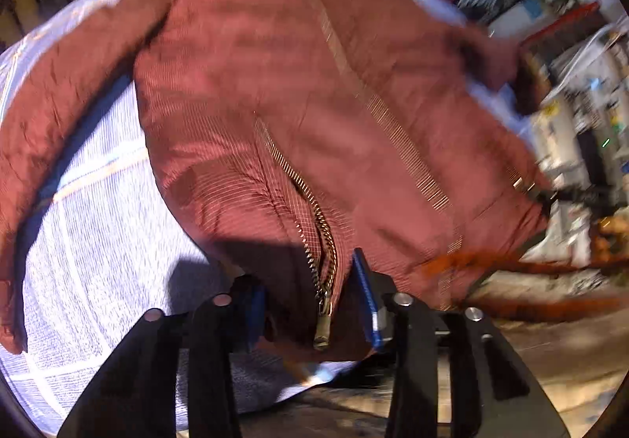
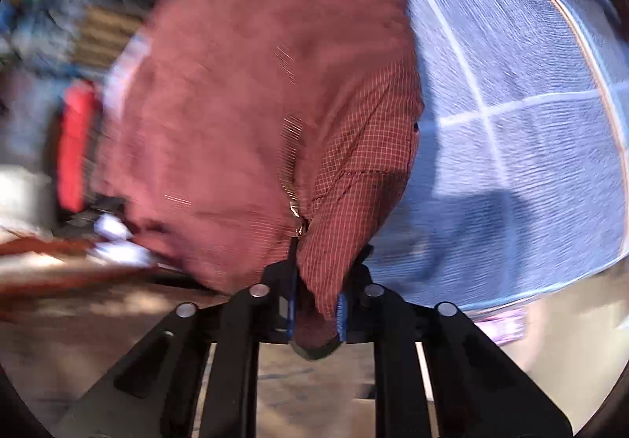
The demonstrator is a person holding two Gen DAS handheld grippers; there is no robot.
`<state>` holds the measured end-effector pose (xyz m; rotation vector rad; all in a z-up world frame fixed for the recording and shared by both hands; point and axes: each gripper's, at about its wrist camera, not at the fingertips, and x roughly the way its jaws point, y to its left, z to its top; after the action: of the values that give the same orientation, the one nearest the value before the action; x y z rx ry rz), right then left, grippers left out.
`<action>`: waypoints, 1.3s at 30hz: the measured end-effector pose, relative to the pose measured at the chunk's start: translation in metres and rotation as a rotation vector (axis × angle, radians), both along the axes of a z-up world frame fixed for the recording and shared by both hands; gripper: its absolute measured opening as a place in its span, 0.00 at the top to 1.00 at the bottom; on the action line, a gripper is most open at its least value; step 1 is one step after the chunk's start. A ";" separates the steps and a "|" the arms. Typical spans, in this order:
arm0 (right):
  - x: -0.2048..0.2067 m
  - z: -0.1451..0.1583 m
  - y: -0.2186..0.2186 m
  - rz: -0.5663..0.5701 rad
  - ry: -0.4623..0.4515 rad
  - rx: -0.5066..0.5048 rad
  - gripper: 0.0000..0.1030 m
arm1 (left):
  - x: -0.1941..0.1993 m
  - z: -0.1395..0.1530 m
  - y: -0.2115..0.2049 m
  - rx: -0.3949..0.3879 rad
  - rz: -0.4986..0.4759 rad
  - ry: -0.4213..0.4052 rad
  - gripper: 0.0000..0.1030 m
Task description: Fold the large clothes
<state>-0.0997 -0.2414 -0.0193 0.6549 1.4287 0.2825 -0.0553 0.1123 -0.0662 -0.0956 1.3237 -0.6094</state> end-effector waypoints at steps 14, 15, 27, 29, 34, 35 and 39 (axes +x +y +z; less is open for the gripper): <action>-0.003 0.007 -0.044 -0.218 0.153 -0.160 0.52 | 0.021 0.057 0.044 0.005 0.095 -0.113 0.25; -0.008 0.004 -0.050 -0.250 0.148 -0.152 0.43 | 0.020 0.049 0.050 0.030 0.101 -0.096 0.17; 0.004 -0.031 0.025 0.201 0.097 -0.571 0.32 | -0.022 -0.038 0.015 0.283 -0.071 0.025 0.16; 0.004 -0.053 0.044 0.327 0.121 -0.656 0.27 | -0.030 -0.066 0.006 0.355 -0.101 0.071 0.15; 0.008 -0.074 0.037 0.304 0.193 -0.658 0.11 | -0.025 -0.095 0.010 0.386 -0.030 0.135 0.05; 0.012 -0.072 0.035 0.294 0.212 -0.649 0.11 | -0.024 -0.092 0.010 0.396 -0.030 0.125 0.05; 0.029 -0.035 0.032 0.279 0.127 -0.657 0.11 | -0.018 -0.044 0.011 0.416 -0.009 -0.035 0.06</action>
<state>-0.0709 -0.2093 -0.0547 -0.0646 1.6181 -0.0235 -0.0730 0.1236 -0.1100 0.2591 1.3920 -0.3311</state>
